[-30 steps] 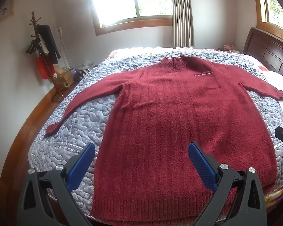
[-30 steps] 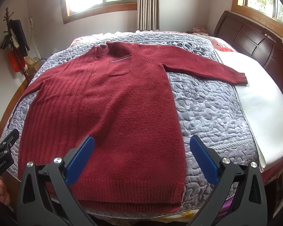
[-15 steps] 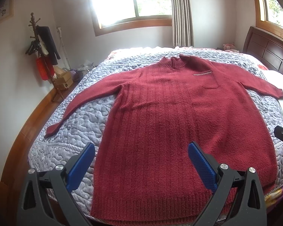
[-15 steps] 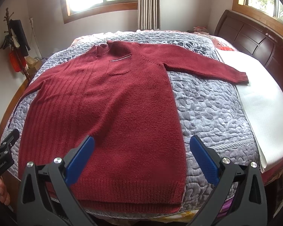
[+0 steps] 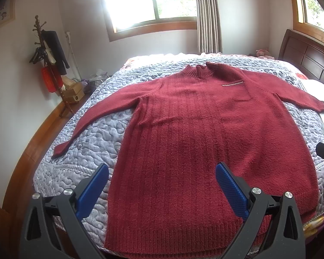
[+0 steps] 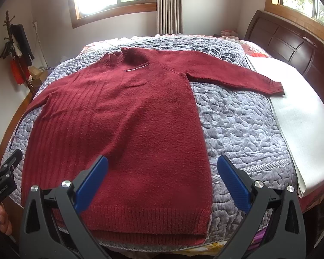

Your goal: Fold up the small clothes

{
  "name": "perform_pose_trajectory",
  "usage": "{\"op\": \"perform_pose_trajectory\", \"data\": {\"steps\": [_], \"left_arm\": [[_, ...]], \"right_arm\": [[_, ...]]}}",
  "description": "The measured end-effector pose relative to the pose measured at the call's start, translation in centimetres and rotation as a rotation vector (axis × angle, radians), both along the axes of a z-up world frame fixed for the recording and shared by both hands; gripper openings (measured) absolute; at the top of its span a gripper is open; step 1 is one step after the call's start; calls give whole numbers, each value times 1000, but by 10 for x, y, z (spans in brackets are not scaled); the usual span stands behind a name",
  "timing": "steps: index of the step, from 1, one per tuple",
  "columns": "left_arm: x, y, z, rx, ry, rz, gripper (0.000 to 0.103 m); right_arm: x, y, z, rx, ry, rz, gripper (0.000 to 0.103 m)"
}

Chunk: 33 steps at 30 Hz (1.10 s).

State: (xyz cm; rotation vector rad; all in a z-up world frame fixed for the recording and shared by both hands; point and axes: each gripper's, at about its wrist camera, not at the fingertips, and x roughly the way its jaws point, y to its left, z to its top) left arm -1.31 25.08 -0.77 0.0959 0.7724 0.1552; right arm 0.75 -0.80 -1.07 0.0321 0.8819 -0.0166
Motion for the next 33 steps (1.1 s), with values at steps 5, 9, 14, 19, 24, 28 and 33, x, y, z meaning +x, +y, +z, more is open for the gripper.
{"op": "perform_pose_trajectory", "data": {"steps": [5,9,14,19,24,28,33], "left_arm": [[0,0,0,0,-2,1,99],[0,0,1,0,-2,0,99],[-1,-1,1,4,-4,-4,99],[-2,-2,1,6,-5,-4,99],[-2,-2,2,3,-2,-2,99],[-2,-2,2,4,-4,-2,99],[-2,-2,2,5,-2,-4,99]], "right_arm": [[0,0,1,1,-3,0,100],[0,-1,2,1,-4,0,100],[0,-1,2,-1,-5,1,100],[0,-2,2,0,-5,0,100],[0,-2,2,-1,-5,2,100],[1,-2,2,-1,-4,2,100],[2,-1,2,0,-4,3,100]]}}
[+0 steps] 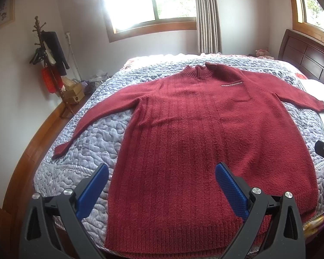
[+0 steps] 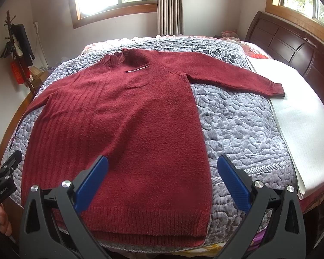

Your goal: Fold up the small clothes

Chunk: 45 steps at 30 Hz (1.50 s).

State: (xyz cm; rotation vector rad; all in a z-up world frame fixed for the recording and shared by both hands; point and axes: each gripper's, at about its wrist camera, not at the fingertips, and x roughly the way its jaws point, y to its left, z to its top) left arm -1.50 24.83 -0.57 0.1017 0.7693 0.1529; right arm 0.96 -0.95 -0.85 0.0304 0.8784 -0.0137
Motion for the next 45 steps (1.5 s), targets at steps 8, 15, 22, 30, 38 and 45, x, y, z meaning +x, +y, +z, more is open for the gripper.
{"op": "perform_pose_trajectory", "data": {"steps": [8,15,22,30,38,45], "left_arm": [[7,-3,-4,6,9,4,99],[47,-20,-9,12,28,9,99],[121,-76,1,-15,28,-46,99],[213,-171,11,-62,31,-120,99],[267,-243,-9,-59,101,-176,99],[285,-261,-23,-57,127,-187,99]], "right_arm": [[9,-6,-3,8,12,12,100],[62,-79,2,0,47,-63,100],[131,-177,4,32,74,-146,100],[199,-276,-20,41,158,-235,100],[242,-394,-57,79,267,-393,100],[262,-439,-86,225,287,-391,100]]}}
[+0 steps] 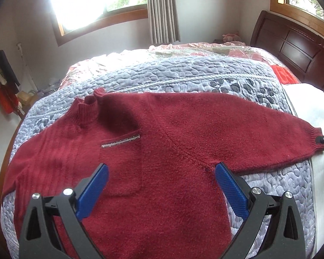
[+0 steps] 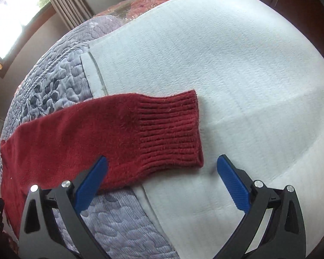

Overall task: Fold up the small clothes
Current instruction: 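Reach the right gripper to the ribbed sleeve cuff and grasp it, then carry the cuff with the right gripper across the sweater body, then release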

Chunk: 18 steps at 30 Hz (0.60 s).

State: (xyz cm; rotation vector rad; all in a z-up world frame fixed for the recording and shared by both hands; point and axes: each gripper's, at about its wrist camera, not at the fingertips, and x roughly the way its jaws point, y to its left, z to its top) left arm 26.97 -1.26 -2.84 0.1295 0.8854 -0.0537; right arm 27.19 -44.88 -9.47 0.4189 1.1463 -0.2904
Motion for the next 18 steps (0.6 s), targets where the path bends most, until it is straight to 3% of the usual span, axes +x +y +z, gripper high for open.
{"op": "perform_pose_trajectory", "data": {"steps": [4,9,10,11,13,18], "left_arm": [[11,-4,-3,-13,14,14,99],[14,-5,-6,11,-3,14,99],[14,-3,-8,15,-1,14,99],[14,-1,-9,15,1,15,99],[14,5,-11,20,6,24,99],[14,30,-15,25,18,58,99]], "right_arm": [[11,5,1,-27,-6,34,98],[18,6,2,-97,11,55,62],[18,5,3,-115,13,58,48],[20,4,3,-133,19,59,24],[20,0,3,-125,28,53,9],[11,14,21,-154,-41,95,8]]}}
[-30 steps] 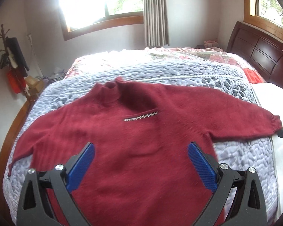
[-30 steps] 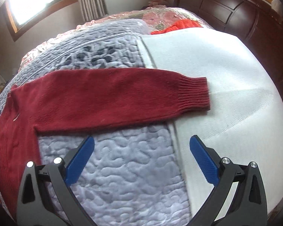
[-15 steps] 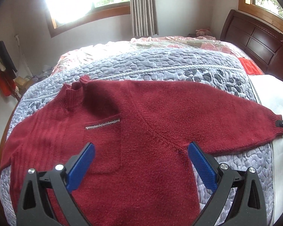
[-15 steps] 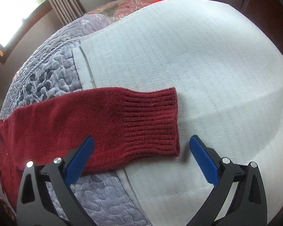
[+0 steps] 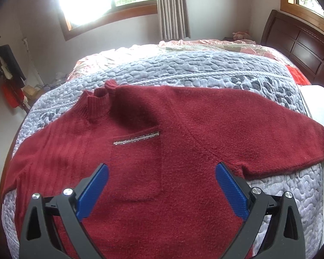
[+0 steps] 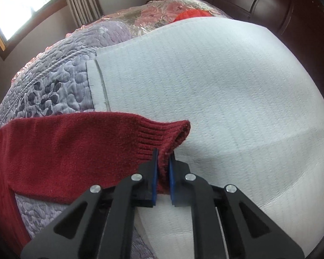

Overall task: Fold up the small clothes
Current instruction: 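Carry the cuff with the right gripper across the sweater body, then release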

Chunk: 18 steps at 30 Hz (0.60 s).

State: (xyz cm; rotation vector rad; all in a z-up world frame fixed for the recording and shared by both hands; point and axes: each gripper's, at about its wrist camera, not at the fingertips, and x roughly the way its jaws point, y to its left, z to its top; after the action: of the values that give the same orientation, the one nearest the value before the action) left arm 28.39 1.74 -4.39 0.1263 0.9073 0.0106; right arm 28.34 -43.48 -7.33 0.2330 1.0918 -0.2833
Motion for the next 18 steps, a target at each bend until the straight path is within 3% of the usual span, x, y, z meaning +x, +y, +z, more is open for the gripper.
{"op": "perform_pose_trajectory", "data": {"steps": [4,10,18], "left_arm": [[-1,28,0,7,2,44,99],[-7,74,6,24,-7,112,99],[-20,135,8,22,-3,193,99]], "right_arm": [[-4,30,22,-25,-49,77,7],[4,118,52,-86,-96,269,7],[33,259,76,21,-170,529,7]]}}
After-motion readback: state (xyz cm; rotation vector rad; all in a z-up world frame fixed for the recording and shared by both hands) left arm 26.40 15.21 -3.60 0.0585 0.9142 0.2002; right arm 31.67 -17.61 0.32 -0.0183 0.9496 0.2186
